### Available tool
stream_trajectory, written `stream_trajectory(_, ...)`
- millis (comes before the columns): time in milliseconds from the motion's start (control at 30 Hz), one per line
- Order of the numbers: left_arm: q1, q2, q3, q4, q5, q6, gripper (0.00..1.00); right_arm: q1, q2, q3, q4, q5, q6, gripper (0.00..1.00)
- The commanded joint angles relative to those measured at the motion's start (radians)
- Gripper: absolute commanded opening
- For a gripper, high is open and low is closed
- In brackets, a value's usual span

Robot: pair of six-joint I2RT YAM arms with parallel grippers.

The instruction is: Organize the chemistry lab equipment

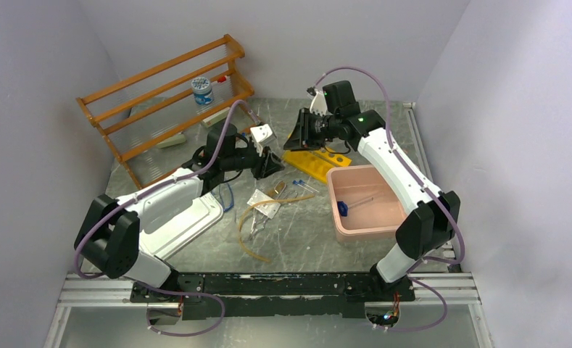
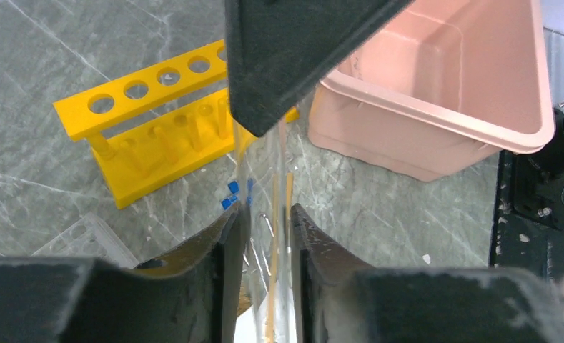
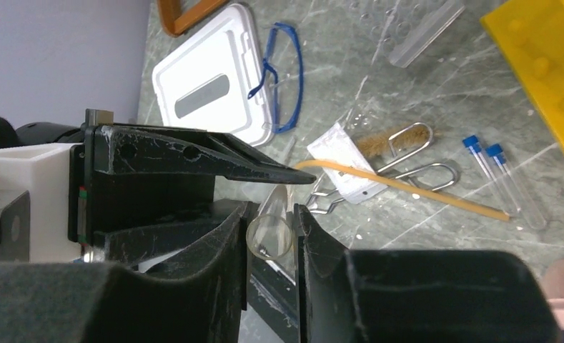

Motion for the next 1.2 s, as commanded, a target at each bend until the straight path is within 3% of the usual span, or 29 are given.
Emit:
stream_trajectory(0,-0.005,0.001,0.019,0.056,0.017,-0.045,0.43,0.000,-0.016,0.039,0.050,0.104,-0.032,0.14)
stream_trajectory(167,0.012,-0.023,0.012,0.061,-0.154,-0.199,0.70,0.001,-0.017,0.137,0.067,0.272,-0.135,0.14)
stream_trajectory(233,0.026,-0.036,0.008,0.058,-0.220,-0.250,0.75,0.002,0.012,0.202,0.040,0.350,-0.183,0.14)
stream_trajectory(433,0.082,-0.115,-0.082,0.151,-0.350,-0.348,0.74,0.025,0.130,0.393,-0.047,0.625,-0.288,0.13)
stream_trajectory(600,0.103,-0.152,-0.106,0.103,-0.517,-0.376,0.72,0.046,0.209,0.450,-0.045,0.730,-0.343,0.13)
stream_trajectory(733,0.107,-0.171,-0.126,0.079,-0.579,-0.398,0.71,0.054,0.249,0.444,-0.024,0.757,-0.353,0.13)
stream_trajectory(967,0.111,-0.188,-0.176,0.129,-0.490,-0.417,0.70,0.064,0.265,0.331,0.094,0.727,-0.365,0.13)
stream_trajectory(1167,0.111,-0.195,-0.180,0.119,-0.498,-0.415,0.69,0.072,0.272,0.260,0.161,0.717,-0.371,0.13)
